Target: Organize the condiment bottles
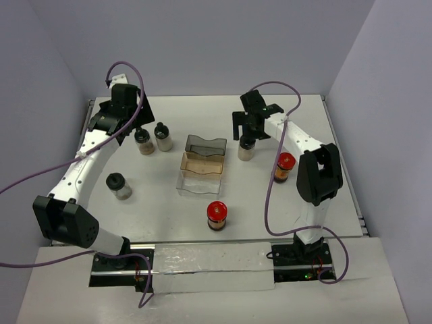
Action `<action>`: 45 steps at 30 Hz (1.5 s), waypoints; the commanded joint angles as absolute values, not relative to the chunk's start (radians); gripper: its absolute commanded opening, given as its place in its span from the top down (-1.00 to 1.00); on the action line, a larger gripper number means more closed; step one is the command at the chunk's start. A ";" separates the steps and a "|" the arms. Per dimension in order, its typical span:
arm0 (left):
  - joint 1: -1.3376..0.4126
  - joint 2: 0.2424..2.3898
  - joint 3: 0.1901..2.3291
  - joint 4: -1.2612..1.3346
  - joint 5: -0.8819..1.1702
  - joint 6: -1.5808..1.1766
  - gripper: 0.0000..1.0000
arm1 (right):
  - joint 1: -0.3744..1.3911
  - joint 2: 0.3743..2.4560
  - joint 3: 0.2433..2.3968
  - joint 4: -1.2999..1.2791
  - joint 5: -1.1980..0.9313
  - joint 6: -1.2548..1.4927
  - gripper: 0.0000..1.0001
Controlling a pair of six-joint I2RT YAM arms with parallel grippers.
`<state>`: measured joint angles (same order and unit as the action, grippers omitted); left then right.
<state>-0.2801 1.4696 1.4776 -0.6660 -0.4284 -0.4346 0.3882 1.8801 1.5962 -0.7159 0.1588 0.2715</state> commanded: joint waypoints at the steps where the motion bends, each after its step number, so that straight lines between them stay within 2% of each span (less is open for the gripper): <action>1: -0.282 1.454 1.507 -0.667 -0.420 -0.423 -0.99 | 0.391 1.898 1.589 -0.678 0.204 0.270 -0.85; 11: -0.282 1.450 1.486 -0.657 -0.422 -0.433 -0.99 | 0.390 1.897 1.566 -0.664 0.203 0.270 -0.50; 15: -0.282 1.447 1.486 -0.653 -0.422 -0.433 -0.99 | 0.391 1.908 1.568 -0.667 0.194 0.270 -0.59; 19: -0.282 1.448 1.488 -0.653 -0.424 -0.431 -0.99 | 0.391 1.904 1.559 -0.661 0.199 0.270 -0.51; 25: -0.282 1.448 1.485 -0.651 -0.428 -0.430 -0.99 | 0.397 1.870 1.574 -0.667 0.225 0.270 0.03; 32: -0.282 1.443 1.481 -0.651 -0.442 -0.422 -0.99 | 0.445 1.821 1.714 -0.754 0.318 0.270 0.14; 45: -0.282 1.442 1.499 -0.672 -0.471 -0.430 -0.99 | 0.586 1.911 2.078 -0.882 0.286 0.270 0.12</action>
